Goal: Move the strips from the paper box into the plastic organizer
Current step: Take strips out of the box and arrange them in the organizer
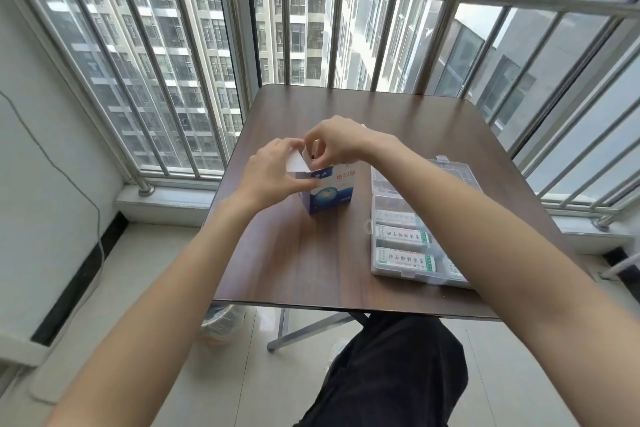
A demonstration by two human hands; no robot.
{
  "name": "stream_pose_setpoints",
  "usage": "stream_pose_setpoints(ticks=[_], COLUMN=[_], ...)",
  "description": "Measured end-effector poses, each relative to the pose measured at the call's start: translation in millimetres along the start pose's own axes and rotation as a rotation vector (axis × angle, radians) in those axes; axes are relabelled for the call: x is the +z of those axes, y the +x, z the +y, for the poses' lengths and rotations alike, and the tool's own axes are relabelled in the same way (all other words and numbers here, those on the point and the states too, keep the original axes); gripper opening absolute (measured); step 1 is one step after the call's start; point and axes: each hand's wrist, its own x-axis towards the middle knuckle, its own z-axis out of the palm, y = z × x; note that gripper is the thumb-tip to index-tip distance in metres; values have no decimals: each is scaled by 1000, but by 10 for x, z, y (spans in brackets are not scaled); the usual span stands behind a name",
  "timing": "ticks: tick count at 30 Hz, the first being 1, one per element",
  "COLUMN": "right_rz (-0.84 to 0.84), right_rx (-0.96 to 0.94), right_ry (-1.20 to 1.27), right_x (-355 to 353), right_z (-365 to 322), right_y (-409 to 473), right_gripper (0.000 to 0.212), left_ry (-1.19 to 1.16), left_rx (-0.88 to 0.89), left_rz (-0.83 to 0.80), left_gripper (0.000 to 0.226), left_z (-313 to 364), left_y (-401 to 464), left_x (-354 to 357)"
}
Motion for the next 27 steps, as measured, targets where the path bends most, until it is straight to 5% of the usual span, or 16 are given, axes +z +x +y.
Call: stream_pose_setpoints(ticks=[6, 27], right_rz=[92, 184], right_rx=[14, 31], right_ry=[59, 245], right_x=[-47, -227], right_z=[116, 236], right_y=[-54, -217], right_gripper=[5, 38], left_ry=[-6, 31], left_rx=[-13, 7], left_rz=[-14, -33], left_gripper=[74, 85], left_z=[-23, -28], left_y=[15, 32], left_x=[6, 2])
